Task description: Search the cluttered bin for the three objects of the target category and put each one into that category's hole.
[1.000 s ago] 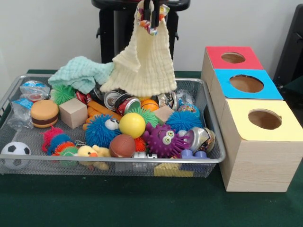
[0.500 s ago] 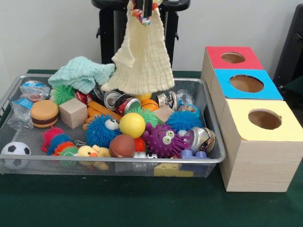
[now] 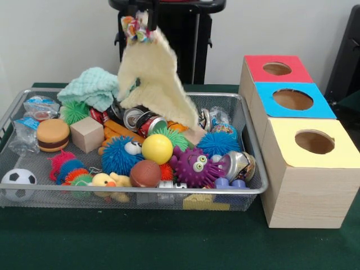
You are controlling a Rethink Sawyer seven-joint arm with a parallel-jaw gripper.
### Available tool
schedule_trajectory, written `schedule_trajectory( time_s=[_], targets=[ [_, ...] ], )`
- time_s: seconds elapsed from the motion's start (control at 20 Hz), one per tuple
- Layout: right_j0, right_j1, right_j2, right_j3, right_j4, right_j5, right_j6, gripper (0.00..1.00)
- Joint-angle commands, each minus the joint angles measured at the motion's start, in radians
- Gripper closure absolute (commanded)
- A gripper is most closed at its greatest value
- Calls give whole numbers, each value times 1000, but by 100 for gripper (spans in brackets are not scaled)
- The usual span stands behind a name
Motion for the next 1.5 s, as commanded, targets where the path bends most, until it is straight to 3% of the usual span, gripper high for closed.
schedule_trajectory(
  time_s=[0.05,0.1,0.2,0.5,1.1,1.5],
  targets=[
    [-76,14,181,130,25,-105,167,0],
    [-128,10,250,166,21,-160,161,0],
    [-182,19,316,203,5,-222,183,0],
    [-268,77,410,248,-78,-357,242,0],
    [-368,252,470,227,-229,-569,270,0],
    [-454,336,492,183,-316,-592,231,0]
  ],
)
